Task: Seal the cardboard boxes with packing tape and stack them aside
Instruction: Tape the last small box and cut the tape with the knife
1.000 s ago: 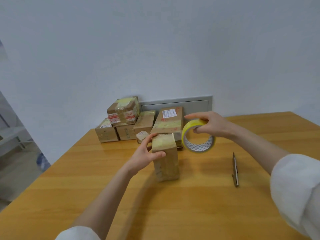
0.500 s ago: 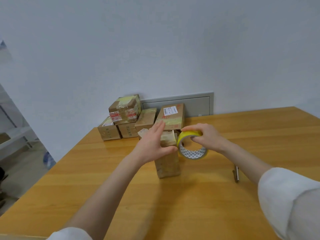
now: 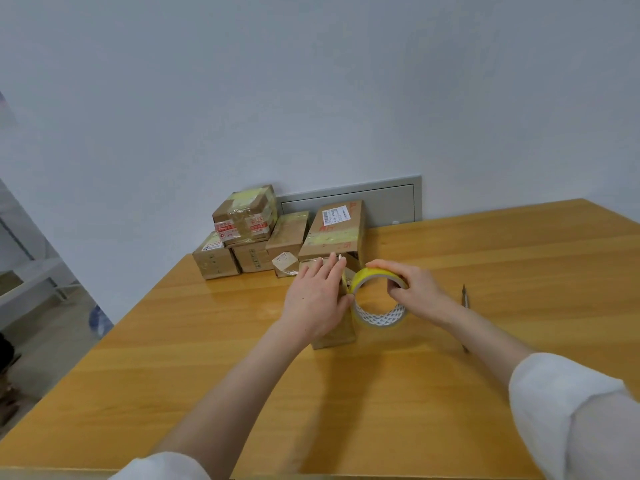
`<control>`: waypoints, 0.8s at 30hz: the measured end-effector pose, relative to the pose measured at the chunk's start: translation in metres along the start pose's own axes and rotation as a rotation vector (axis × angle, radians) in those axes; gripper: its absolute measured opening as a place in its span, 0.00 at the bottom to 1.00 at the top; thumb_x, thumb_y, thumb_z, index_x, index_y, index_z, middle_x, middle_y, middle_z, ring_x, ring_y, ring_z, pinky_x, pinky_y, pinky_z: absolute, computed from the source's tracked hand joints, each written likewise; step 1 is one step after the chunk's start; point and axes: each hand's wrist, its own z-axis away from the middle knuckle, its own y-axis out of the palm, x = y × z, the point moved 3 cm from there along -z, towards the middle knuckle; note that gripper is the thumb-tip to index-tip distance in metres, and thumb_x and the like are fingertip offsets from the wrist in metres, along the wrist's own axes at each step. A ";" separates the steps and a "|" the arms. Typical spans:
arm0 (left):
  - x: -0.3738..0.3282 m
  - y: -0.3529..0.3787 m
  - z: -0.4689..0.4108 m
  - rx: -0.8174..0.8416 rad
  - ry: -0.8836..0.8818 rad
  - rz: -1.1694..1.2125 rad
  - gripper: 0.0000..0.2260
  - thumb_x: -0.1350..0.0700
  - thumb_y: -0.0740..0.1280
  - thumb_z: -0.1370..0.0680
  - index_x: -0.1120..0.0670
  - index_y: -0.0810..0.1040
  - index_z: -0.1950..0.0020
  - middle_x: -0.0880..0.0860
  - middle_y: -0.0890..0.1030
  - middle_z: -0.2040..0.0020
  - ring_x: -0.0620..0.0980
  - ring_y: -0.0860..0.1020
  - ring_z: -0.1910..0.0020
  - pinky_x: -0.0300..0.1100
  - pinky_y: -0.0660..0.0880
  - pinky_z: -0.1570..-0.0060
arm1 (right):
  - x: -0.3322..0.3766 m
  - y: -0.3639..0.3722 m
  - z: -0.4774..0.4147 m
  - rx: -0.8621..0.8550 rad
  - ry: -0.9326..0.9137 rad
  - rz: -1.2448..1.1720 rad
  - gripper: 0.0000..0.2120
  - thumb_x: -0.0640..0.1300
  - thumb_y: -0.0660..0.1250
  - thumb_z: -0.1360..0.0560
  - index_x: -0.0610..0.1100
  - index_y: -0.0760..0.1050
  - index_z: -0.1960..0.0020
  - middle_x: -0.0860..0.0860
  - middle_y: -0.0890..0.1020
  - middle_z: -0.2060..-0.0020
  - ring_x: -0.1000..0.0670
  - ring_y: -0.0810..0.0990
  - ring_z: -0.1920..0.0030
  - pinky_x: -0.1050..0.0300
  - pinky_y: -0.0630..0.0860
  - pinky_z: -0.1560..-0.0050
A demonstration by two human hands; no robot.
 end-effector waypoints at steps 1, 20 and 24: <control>0.000 -0.001 0.000 0.012 0.001 0.000 0.31 0.42 0.54 0.19 0.51 0.46 0.21 0.51 0.48 0.21 0.52 0.49 0.22 0.48 0.47 0.24 | -0.001 0.001 -0.001 -0.003 -0.005 0.021 0.29 0.33 0.63 0.25 0.63 0.72 0.36 0.57 0.79 0.43 0.62 0.75 0.53 0.71 0.69 0.58; -0.001 -0.027 -0.041 0.343 0.038 -0.122 0.49 0.40 0.75 0.34 0.45 0.48 0.22 0.53 0.56 0.23 0.56 0.59 0.26 0.57 0.64 0.32 | 0.004 0.012 0.001 0.141 0.012 0.379 0.28 0.42 0.65 0.23 0.62 0.62 0.28 0.54 0.74 0.40 0.50 0.74 0.43 0.60 0.72 0.53; 0.028 -0.029 -0.036 0.300 -0.021 0.229 0.45 0.44 0.78 0.35 0.43 0.58 0.24 0.52 0.63 0.28 0.54 0.67 0.32 0.51 0.71 0.36 | 0.009 -0.003 -0.004 0.011 0.074 0.035 0.34 0.42 0.73 0.29 0.53 0.64 0.28 0.54 0.76 0.44 0.51 0.75 0.45 0.57 0.73 0.50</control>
